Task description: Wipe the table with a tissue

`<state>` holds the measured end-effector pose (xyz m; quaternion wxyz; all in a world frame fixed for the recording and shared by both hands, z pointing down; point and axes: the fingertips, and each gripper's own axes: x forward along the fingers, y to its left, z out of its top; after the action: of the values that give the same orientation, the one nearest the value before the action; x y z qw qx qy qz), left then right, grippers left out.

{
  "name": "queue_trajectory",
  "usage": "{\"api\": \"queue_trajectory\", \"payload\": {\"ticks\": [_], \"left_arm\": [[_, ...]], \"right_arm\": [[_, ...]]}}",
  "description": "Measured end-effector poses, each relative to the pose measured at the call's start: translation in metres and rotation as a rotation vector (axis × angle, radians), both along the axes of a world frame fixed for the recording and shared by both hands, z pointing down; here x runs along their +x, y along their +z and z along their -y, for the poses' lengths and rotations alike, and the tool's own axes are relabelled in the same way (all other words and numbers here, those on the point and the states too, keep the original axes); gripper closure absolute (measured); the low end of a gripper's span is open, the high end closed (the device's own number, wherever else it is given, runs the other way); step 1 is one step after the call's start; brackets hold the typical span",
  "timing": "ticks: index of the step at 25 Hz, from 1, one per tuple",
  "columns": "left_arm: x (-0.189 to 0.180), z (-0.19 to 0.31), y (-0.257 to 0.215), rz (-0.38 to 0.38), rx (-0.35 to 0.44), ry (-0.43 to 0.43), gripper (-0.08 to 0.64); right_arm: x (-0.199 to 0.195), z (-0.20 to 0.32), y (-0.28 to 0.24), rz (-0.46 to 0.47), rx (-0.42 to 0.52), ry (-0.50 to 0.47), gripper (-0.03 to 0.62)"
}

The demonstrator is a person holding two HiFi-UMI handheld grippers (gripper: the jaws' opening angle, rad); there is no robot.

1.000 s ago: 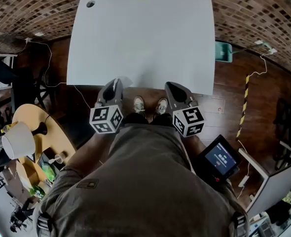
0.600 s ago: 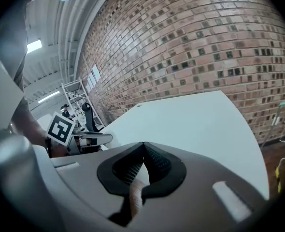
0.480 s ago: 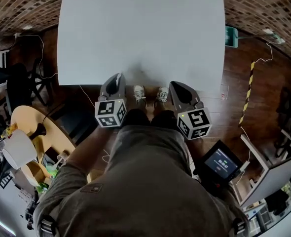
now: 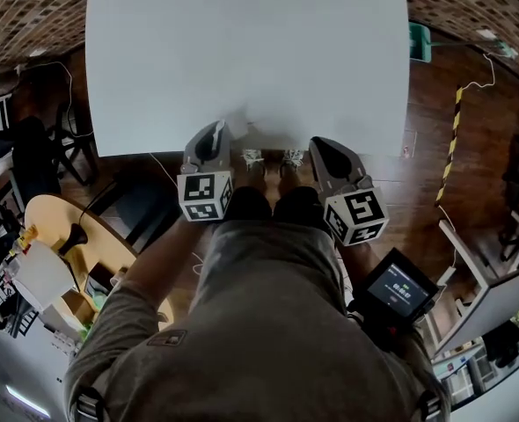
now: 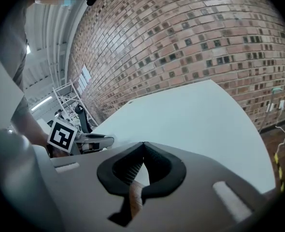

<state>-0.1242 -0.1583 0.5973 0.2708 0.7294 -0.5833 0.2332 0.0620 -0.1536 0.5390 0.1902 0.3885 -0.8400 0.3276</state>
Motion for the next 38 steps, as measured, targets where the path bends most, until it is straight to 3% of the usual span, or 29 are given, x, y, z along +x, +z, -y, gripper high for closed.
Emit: {"api": "queue_trajectory", "payload": {"ticks": [21, 28, 38], "left_arm": [[0.112, 0.023, 0.011, 0.089, 0.037, 0.301, 0.532], [0.101, 0.021, 0.011, 0.094, 0.031, 0.272, 0.532], [0.022, 0.012, 0.003, 0.154, 0.019, 0.096, 0.532]], "right_arm": [[0.055, -0.003, 0.01, 0.018, -0.018, 0.117, 0.58], [0.047, -0.001, 0.011, 0.021, -0.019, 0.089, 0.58], [0.018, 0.003, 0.009, 0.034, -0.02, 0.013, 0.58]]}}
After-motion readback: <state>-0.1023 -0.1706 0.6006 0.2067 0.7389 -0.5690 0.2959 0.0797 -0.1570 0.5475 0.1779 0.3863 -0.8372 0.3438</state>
